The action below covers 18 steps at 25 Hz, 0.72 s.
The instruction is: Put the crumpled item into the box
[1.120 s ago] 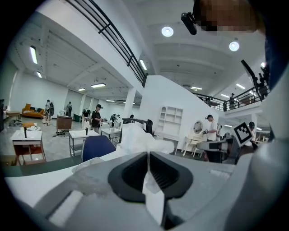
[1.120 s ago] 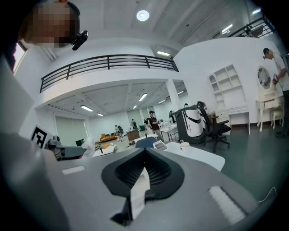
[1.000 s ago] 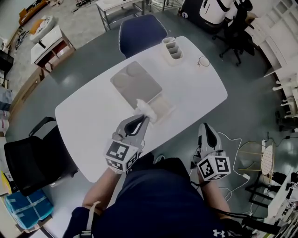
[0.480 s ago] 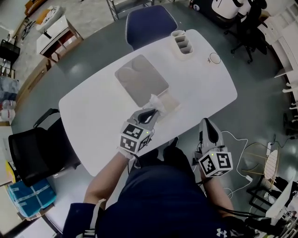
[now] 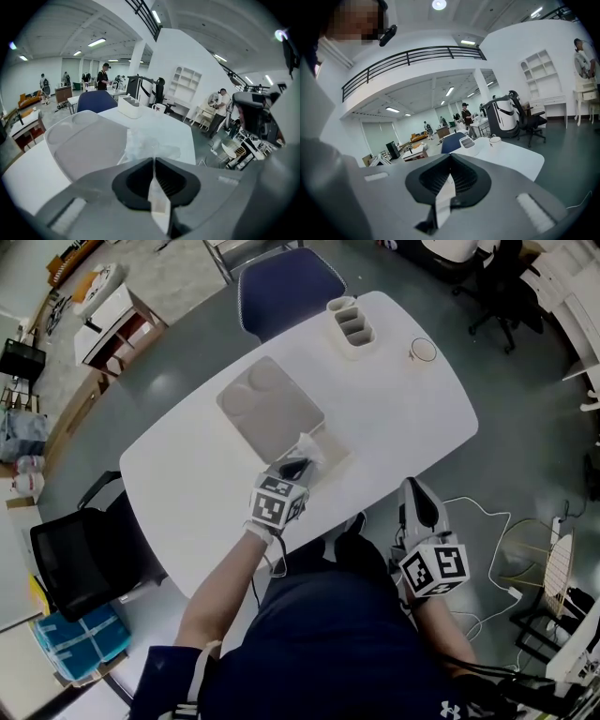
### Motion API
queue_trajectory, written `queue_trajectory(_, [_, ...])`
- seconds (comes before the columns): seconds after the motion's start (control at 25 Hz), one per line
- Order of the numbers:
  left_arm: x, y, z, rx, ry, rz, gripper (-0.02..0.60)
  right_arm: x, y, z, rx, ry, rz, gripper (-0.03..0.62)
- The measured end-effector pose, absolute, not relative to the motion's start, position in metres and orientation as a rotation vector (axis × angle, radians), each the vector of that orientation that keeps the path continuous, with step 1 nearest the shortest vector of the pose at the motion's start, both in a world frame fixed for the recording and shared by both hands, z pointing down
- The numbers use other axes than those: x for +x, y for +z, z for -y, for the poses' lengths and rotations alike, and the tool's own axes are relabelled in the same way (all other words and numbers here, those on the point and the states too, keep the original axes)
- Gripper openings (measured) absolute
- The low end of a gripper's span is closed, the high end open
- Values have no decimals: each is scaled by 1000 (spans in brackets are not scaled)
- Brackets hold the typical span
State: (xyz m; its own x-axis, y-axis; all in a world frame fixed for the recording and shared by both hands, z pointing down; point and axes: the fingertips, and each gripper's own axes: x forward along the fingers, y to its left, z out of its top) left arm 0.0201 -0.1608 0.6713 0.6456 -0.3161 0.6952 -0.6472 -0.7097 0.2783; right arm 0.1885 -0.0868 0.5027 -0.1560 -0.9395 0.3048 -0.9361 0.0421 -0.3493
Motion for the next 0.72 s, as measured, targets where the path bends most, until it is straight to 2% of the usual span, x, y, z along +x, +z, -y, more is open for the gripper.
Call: queue_trajectory(0.72, [33, 745, 163, 2143, 1207, 659, 20, 218, 523, 91, -2075, -844, -2193, 2])
